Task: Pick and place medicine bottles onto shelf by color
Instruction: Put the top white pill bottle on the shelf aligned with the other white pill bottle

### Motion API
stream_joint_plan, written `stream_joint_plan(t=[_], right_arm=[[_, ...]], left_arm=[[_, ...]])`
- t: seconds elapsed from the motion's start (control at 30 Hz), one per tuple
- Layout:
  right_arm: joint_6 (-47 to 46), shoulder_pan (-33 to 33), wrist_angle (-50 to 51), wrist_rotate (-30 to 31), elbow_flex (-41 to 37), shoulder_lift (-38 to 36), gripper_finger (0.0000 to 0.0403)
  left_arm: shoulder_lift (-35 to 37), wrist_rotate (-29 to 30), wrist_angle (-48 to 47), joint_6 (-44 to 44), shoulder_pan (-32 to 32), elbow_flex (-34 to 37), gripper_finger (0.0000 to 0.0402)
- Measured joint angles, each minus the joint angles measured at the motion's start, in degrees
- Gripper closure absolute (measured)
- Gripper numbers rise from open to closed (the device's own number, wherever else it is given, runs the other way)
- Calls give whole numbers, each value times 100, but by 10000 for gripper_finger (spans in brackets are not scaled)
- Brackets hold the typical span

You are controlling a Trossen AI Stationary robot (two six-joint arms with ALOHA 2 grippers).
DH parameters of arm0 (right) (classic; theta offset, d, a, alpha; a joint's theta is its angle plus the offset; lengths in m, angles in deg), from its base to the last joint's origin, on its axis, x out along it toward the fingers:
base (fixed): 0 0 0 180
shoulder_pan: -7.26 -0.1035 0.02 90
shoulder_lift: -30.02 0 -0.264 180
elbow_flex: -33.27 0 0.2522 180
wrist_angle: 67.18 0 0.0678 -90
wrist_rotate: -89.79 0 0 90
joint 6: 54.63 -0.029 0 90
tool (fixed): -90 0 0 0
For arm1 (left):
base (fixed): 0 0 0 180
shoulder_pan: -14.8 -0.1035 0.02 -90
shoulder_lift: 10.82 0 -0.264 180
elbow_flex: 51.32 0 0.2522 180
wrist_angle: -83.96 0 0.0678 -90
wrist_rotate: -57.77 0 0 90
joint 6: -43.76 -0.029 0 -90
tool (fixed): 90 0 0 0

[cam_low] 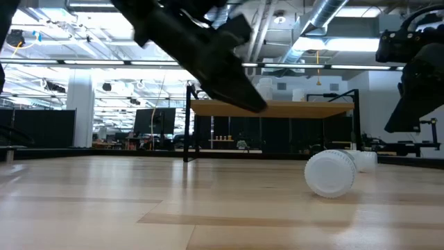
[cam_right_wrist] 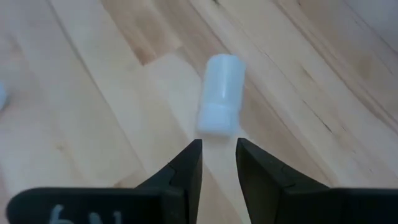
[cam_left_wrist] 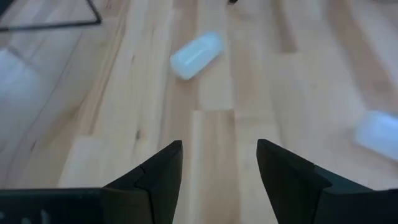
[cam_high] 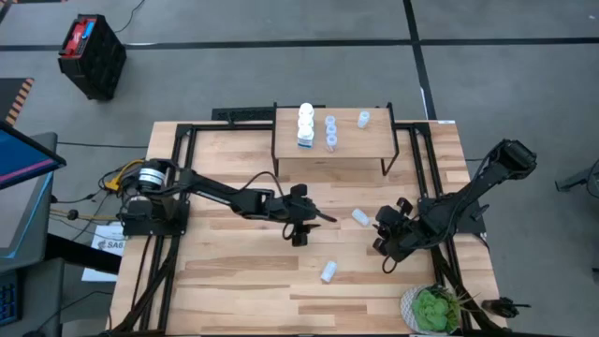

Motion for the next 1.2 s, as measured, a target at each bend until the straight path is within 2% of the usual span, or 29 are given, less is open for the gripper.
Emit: stream_joint_plan(t=[0.1, 0.2, 0.37, 0.47, 0.73, 1.2], right_arm=[[218, 144, 5, -55, 0, 1, 257], [229, 312, -33, -60, 0, 1, 213], [233, 526, -339, -87, 0, 1, 130], [399, 653, -445, -240, -29, 1, 105], [491, 657, -1198, -252, -310, 38, 105], [497, 691, -1381, -250, -310, 1056, 112]], left_arm=[[-326, 13, -41, -104, -63, -317, 207], [-509, 13, -96, -209, -57, -557, 207], [-550, 7, -203, -242, -52, -658, 207], [-550, 13, -240, -242, -54, -658, 207], [-550, 18, -468, -242, -56, -658, 207], [-546, 33, -465, -239, -56, -658, 207]])
